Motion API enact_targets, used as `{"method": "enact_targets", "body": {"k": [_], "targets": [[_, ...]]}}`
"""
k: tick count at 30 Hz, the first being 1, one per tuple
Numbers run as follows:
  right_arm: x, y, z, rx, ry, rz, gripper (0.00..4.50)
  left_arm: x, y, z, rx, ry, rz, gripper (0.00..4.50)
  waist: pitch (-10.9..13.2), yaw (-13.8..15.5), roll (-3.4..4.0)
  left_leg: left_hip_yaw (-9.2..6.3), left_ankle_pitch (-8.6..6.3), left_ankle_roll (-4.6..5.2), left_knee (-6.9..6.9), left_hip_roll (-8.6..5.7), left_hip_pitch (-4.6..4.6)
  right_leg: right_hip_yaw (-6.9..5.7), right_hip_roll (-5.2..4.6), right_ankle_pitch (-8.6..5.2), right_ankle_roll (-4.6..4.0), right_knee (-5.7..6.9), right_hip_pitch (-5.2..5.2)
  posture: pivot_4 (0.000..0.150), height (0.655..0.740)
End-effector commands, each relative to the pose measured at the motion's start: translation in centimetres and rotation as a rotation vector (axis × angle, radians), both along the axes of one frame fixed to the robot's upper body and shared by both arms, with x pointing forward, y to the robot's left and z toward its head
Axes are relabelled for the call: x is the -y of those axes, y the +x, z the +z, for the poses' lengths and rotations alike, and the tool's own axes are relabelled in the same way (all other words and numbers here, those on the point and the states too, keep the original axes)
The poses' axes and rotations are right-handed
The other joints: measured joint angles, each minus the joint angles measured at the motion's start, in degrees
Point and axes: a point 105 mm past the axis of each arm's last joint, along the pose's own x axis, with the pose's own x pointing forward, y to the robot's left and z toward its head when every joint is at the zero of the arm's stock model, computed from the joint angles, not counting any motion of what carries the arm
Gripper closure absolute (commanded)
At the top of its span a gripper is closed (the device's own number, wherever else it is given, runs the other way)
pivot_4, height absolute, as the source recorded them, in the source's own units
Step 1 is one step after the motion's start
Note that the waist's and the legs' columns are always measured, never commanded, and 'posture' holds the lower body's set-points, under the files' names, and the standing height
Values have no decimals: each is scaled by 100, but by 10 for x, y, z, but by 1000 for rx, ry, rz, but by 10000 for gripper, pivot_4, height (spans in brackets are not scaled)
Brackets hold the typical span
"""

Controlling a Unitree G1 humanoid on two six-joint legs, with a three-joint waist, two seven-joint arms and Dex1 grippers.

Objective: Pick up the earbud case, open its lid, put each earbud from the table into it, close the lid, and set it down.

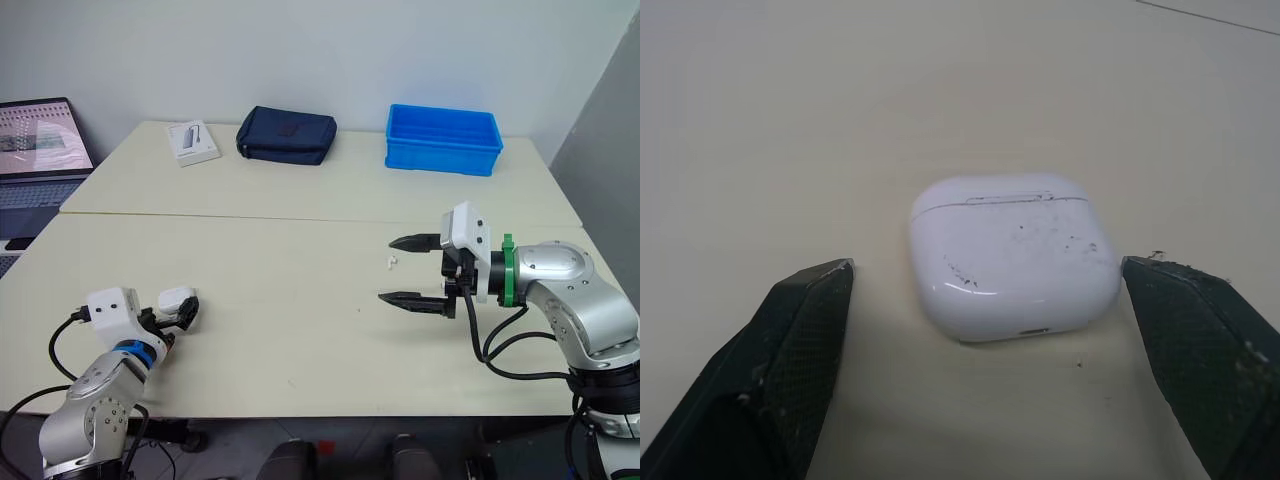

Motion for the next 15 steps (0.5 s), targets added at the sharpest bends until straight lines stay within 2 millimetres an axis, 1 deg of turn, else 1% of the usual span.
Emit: {"method": "enact_targets", "body": {"k": [1, 3, 5, 7, 8, 13, 15], "targets": [[-5, -5, 11, 39, 18, 29, 1700, 7, 1, -19, -89, -36, -37, 0, -3, 21, 6, 0, 0, 0, 0, 0, 1, 0, 0, 0, 0, 0, 0, 1500, 7400], [-5, -6, 12, 38, 20, 29, 0, 9, 2, -22, -99, -37, -45, 4004, -6, 37, 11, 0, 0, 0, 0, 0, 1, 0, 0, 0, 0, 1, 0, 1500, 7400], [-5, -6, 12, 38, 22, 27, 0, 9, 3, -23, -110, -36, -43, 8877, -9, 50, 16, 1, 0, 0, 0, -1, 2, 1, 0, -1, -2, 0, 1, 1500, 7400], [-5, -6, 12, 39, 23, 24, 0, 8, 2, -27, -129, -34, -44, 15220, -9, 53, 17, 3, 0, 0, 0, -2, 2, 2, -2, -1, -2, -3, 3, 1500, 7400], [-5, -6, 12, 39, 23, 24, 0, 7, 2, -29, -138, -31, -47, 17219, -11, 54, 20, 4, 0, 0, 0, -2, 2, 3, -2, -1, -1, -4, 4, 1500, 7400], [-4, -8, 11, 40, 24, 10, 0, -5, -4, -40, -196, 15, -58, 17392, -23, 54, 40, 3, 0, 0, -2, -2, 13, 2, -2, -5, -8, -1, 8, 1500, 7400], [-1, -10, 9, 40, 19, -5, 0, -3, -4, -38, -190, 51, -115, 17398, -27, 53, 47, 4, 0, 0, -4, -1, 20, 2, -2, -10, -17, -1, 12, 1500, 7400]]}}
